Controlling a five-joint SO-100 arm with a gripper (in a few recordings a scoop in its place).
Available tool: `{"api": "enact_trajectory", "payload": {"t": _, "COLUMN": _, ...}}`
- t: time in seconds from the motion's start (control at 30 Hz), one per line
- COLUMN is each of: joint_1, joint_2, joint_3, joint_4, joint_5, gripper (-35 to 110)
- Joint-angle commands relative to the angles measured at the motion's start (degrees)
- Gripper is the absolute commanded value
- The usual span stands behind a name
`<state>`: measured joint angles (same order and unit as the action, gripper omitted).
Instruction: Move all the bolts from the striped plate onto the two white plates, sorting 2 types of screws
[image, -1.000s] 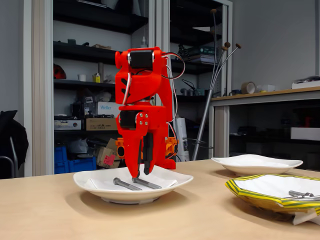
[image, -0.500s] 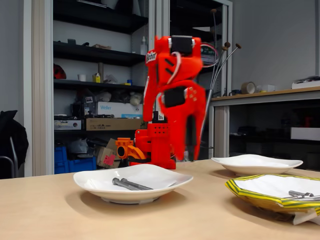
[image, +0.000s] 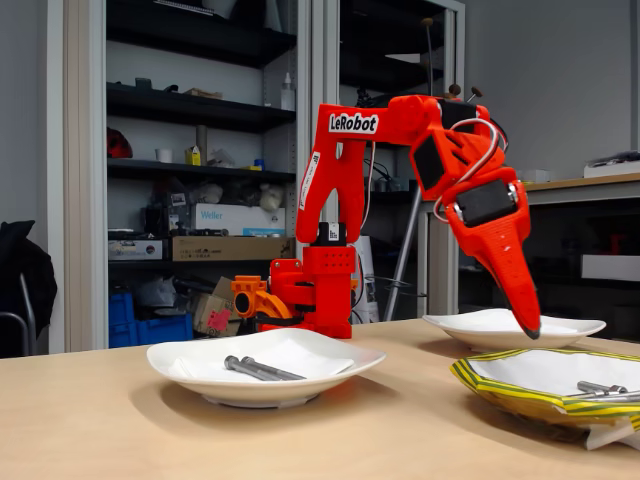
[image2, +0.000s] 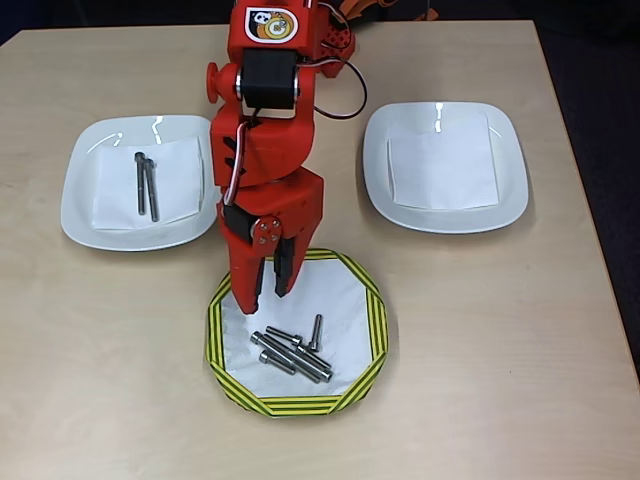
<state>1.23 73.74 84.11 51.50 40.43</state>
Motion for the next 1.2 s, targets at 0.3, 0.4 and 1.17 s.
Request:
{"api": "enact_trajectory", "payload": {"t": 0.3, "joint_1": -1.67, "joint_2": -4.92, "joint_3": -4.31, "joint_4": -4.22, "joint_5": 0.97, "gripper": 13}}
{"api": "enact_trajectory", "payload": {"t": 0.4, "joint_1": -1.85, "joint_2": -5.89, "joint_3": -4.92, "joint_4": -4.48, "joint_5": 2.29, "gripper": 12}}
{"api": "enact_trajectory", "payload": {"t": 1.17, "joint_1": -2.02, "joint_2": -13.62, "joint_3": -4.48, "joint_4": -9.4, "joint_5": 10.55, "gripper": 6}}
